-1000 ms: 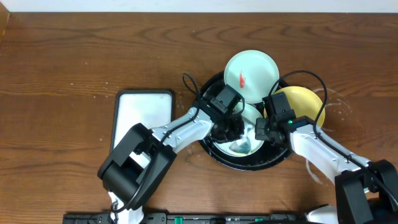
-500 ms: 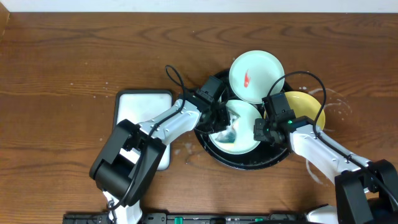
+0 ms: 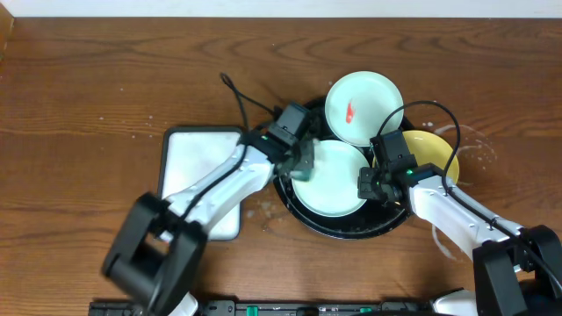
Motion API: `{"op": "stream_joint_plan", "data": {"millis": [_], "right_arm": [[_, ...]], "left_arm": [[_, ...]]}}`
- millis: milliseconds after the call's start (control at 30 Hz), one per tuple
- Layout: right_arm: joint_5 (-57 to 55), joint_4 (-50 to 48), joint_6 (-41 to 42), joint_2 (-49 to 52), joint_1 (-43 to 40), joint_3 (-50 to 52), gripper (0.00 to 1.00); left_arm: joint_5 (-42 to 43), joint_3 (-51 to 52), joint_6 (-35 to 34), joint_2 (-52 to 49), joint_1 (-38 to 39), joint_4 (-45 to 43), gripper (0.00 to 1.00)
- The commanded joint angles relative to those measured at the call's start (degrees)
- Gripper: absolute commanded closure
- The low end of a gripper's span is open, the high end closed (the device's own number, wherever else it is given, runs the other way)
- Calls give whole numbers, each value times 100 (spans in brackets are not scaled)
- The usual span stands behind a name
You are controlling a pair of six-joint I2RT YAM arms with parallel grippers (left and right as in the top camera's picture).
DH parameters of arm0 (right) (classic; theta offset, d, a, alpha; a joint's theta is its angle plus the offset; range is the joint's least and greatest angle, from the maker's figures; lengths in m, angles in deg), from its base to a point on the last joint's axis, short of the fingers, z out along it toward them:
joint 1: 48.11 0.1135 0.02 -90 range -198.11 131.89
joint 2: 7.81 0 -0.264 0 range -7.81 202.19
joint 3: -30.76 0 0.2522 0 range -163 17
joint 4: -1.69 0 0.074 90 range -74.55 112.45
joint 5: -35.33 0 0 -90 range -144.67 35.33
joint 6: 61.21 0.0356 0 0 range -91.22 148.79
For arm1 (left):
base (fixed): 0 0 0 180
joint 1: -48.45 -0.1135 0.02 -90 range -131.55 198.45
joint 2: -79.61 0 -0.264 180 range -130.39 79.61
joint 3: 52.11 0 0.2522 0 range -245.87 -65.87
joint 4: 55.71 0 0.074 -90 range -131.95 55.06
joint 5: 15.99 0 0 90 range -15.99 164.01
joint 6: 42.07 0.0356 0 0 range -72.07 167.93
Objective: Clean dirty plates on tray and stack at the side
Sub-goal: 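Return the sponge to the white tray with the left gripper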
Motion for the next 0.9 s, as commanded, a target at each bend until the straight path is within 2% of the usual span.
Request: {"op": "stream_joint_plan", "data": {"millis": [0,233,367,467,667,767,867], "right_arm": [[-361,131,-85,103,52,66,99],[-358,133,-85,103,52,66,99],[-352,142,-85,103,52,66,99],[-348,164,-85,103,55,66,99],[-282,120,-199,103,55,66,99],[-52,7,-627,98,55,44,99],[-181,365,-817,-26,55,-232,99]], "left_arm": [[-422,63,251,527,-90,87,92],[-323,63,282,1482,-332,946,92],[-382,63,581,1784,-894,1882,92],[-767,111,597,1792,-1471,2492,92],[-667,778,595,1790,-2465,2415,92],[-568,1150,627,1790,-2664,2164,92],[-540,1419,638,1790,-2699,1952,92]]}}
